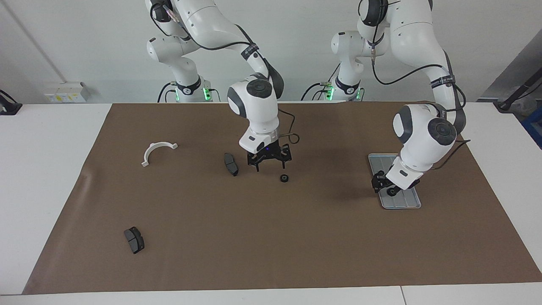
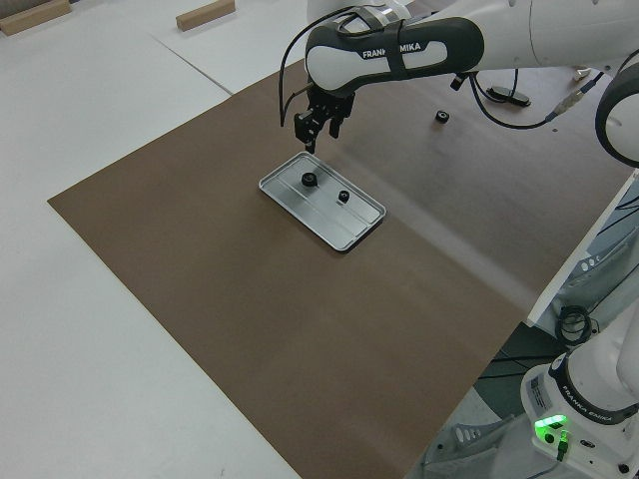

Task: Place bearing gear from tray to pile
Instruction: 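Grasp the gear with the right gripper while the left gripper grasps another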

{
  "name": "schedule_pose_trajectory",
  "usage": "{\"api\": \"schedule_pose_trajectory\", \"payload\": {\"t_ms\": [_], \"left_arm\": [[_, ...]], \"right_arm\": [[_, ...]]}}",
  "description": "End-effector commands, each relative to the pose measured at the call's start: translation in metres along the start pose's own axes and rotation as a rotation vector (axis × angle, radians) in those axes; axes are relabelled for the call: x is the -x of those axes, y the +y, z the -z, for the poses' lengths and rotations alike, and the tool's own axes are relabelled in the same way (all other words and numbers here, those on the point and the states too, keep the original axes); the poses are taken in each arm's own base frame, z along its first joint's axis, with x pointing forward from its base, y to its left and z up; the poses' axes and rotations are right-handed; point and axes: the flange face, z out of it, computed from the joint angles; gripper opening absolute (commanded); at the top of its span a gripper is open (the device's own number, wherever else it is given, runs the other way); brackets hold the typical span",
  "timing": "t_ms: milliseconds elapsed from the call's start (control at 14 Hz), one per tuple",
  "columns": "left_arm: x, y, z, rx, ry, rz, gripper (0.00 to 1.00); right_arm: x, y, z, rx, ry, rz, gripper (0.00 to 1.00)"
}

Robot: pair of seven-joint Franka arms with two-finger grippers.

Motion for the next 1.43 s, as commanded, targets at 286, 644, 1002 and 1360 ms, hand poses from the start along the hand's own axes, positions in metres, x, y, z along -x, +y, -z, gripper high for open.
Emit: {"api": "schedule_pose_trajectory", "payload": {"t_ms": [286,644,1002,1360], "left_arm": [[0.018,-0.043,-0.01,-0.001,0.049,0.055,0.69],[0.02,-0.051,-0.017,-0.003,0.075,0.081,0.67],[0.017,-0.053,-0.023,-0.003,0.103,0.132,0.63],[0.019,-0.052,-0.036,-0.004,0.125,0.132,0.6]], "right_arm": [[0.003,-0.025,-0.046,0.024,0.053,0.068,1.0],[0.014,-0.031,-0.059,0.041,0.037,0.085,0.88],[0.018,-0.031,-0.063,0.045,0.031,0.085,0.64],[0.017,-0.033,-0.061,0.046,0.032,0.065,0.0]]}}
